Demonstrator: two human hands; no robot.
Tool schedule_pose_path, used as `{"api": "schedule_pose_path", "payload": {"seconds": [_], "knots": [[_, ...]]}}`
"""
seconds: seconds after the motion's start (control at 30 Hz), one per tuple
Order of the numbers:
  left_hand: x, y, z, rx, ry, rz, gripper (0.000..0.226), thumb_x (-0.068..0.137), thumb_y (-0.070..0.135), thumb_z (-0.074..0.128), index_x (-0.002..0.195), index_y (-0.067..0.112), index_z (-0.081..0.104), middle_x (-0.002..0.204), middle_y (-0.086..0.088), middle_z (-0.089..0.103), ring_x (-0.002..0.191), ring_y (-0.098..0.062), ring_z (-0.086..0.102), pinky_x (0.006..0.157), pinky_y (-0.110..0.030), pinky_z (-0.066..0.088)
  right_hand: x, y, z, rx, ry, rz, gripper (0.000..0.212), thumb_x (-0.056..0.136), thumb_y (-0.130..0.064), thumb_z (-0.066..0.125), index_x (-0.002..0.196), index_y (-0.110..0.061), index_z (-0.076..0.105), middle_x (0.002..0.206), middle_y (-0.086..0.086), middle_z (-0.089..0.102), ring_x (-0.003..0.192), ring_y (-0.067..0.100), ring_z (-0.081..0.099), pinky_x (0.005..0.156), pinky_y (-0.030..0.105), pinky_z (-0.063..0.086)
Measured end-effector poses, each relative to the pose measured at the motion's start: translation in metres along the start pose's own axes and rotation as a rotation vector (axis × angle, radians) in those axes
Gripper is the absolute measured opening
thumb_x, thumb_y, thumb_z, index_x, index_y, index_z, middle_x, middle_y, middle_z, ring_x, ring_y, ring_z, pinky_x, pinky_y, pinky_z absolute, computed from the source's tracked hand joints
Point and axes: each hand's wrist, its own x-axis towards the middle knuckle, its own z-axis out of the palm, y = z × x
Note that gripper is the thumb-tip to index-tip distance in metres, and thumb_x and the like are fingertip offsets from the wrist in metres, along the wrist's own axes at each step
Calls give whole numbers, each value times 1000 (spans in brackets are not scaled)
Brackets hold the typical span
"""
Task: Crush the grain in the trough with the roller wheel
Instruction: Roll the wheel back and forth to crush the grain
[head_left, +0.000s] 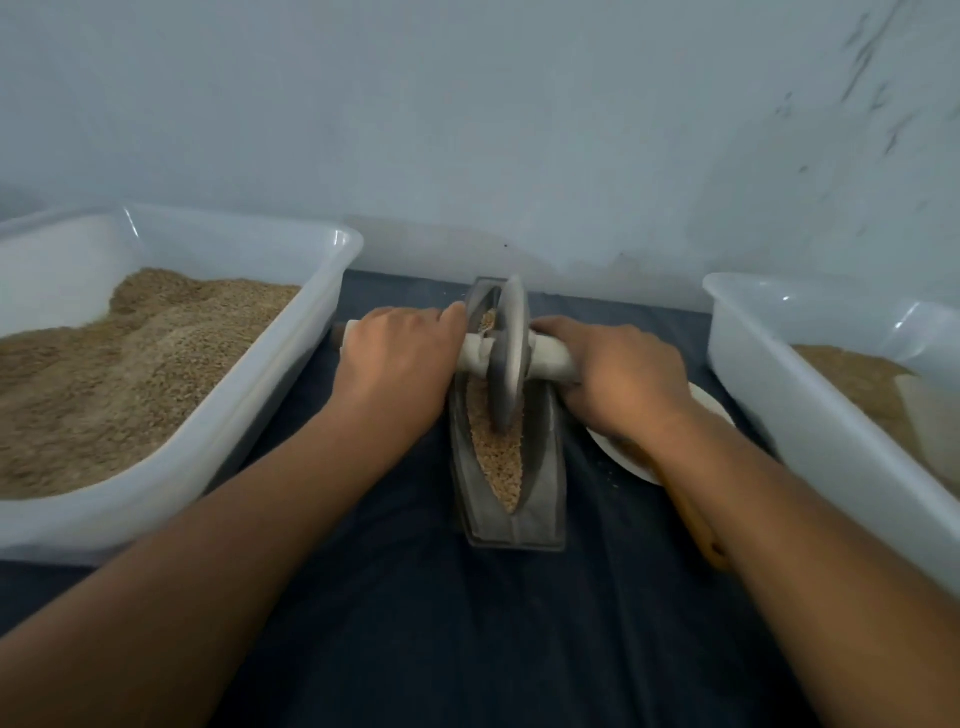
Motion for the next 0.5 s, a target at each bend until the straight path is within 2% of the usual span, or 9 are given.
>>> {"api": "schedule_pose_path", "payload": {"seconds": [0.1, 0.3, 0.37, 0.5], "knots": [[-18, -1, -8, -28, 0, 5, 51, 83, 18, 71, 125, 23, 44, 99, 6, 62, 85, -17, 62, 60, -30, 32, -17, -7, -9, -16, 39, -44, 58, 91, -40, 58, 142, -57, 37, 109, -11, 70, 94, 24, 67, 58, 32, 30], [-38, 0, -25, -83, -4, 0, 80, 82, 25, 75, 147, 21, 29, 121, 7, 61, 104, -16, 61, 66, -28, 32, -42, -13, -22, -32, 98, -105, 63, 89, -36, 62, 146, -50, 37, 113, -11, 68, 99, 23, 65, 64, 33, 34], [-41, 1, -28, -98, 2, 9, 79, 79, 26, 77, 145, 22, 32, 121, 7, 61, 103, -16, 62, 67, -28, 34, -49, -13, -22, -31, 122, -117, 65, 88, -35, 64, 146, -50, 38, 111, -10, 69, 96, 23, 66, 63, 33, 35], [-41, 1, -25, -82, 35, 25, 65, 77, 26, 78, 131, 25, 42, 112, 9, 64, 96, -14, 63, 67, -27, 33, -53, -10, -17, -28, 134, -126, 65, 87, -36, 65, 145, -48, 40, 109, -9, 69, 94, 24, 66, 62, 34, 38]]}}
